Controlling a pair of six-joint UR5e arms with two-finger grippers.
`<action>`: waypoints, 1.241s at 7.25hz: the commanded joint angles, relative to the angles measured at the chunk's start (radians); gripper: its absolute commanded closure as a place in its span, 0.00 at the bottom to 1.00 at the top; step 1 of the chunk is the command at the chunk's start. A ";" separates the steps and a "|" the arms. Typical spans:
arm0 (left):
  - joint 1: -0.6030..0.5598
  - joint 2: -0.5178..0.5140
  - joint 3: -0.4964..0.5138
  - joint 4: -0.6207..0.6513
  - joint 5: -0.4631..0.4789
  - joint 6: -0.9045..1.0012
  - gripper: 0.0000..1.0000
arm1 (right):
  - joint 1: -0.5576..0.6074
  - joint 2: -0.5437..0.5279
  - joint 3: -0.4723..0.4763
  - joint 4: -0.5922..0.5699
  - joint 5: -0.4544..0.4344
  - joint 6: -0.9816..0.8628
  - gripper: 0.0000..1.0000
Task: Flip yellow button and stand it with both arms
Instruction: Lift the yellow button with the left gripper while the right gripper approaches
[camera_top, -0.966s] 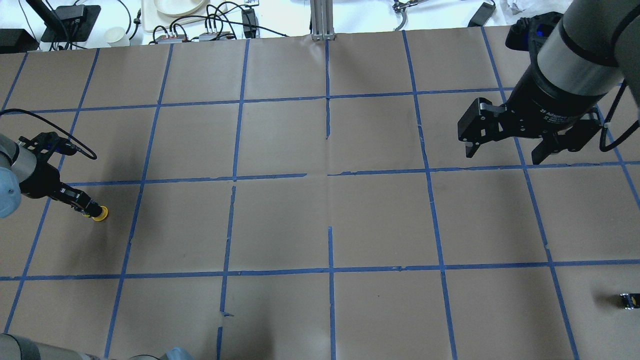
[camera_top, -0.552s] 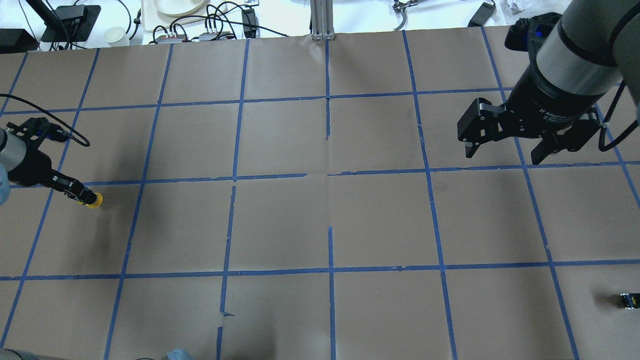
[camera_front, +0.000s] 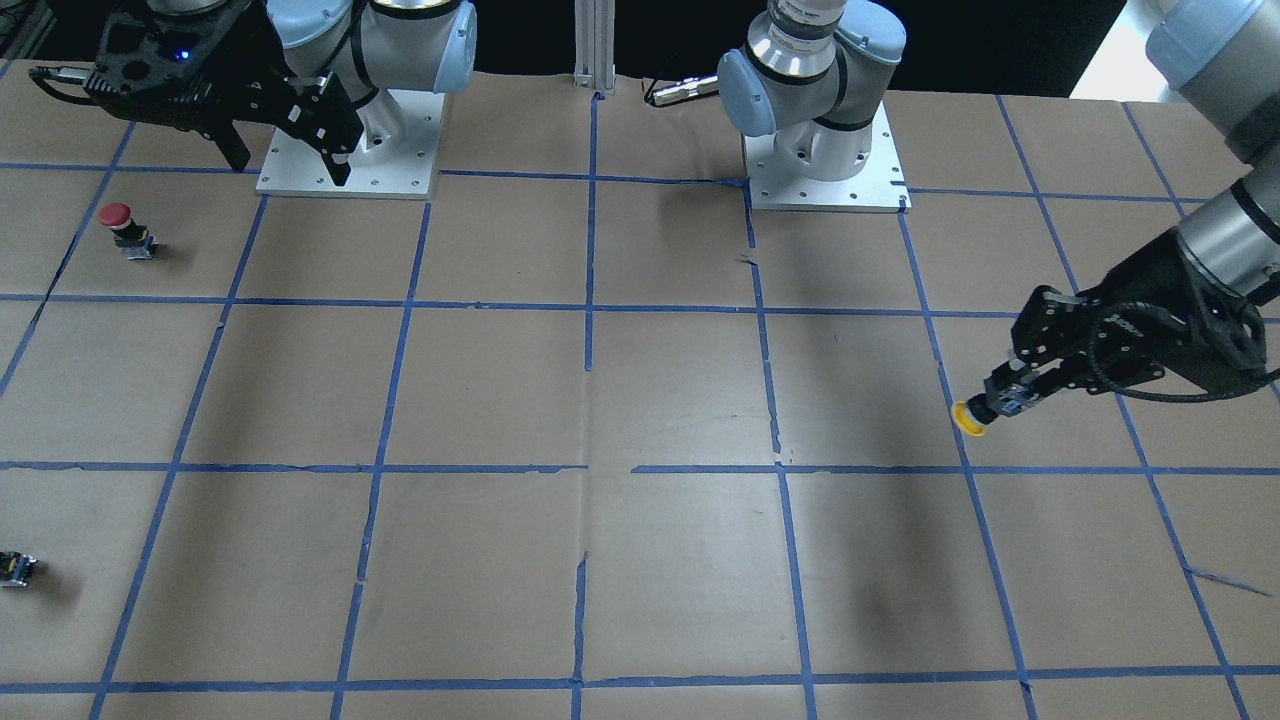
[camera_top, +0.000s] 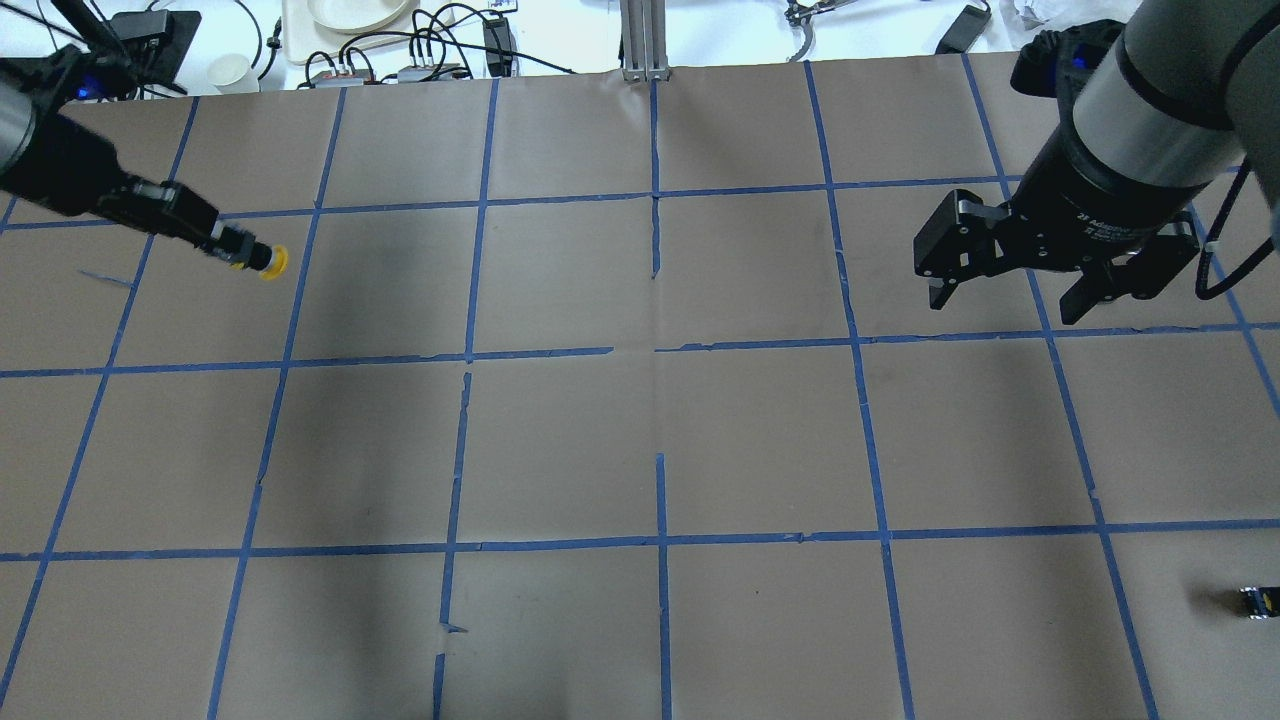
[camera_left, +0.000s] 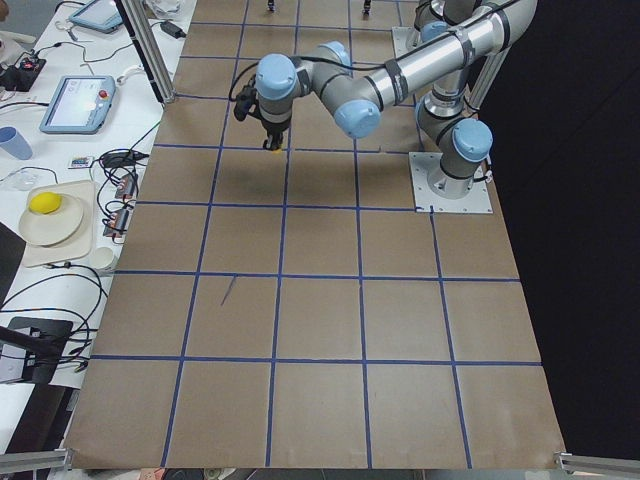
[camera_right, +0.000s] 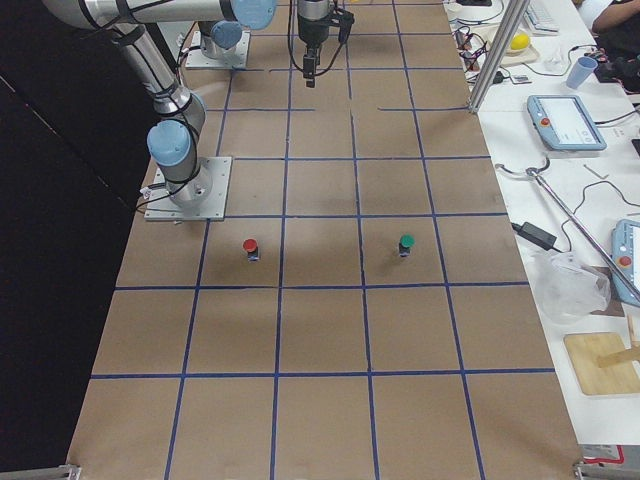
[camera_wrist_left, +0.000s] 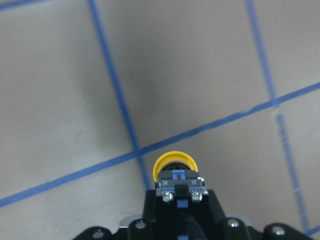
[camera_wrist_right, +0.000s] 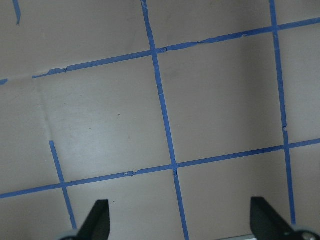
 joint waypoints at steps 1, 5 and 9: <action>-0.254 0.015 0.121 -0.075 -0.246 -0.347 0.93 | -0.004 0.044 -0.014 0.005 0.151 0.165 0.00; -0.286 0.054 0.097 -0.068 -0.759 -0.624 0.93 | -0.159 0.078 -0.071 0.131 0.564 0.437 0.00; -0.287 0.138 -0.116 0.002 -1.086 -0.654 0.95 | -0.199 0.098 -0.088 0.195 0.957 0.806 0.00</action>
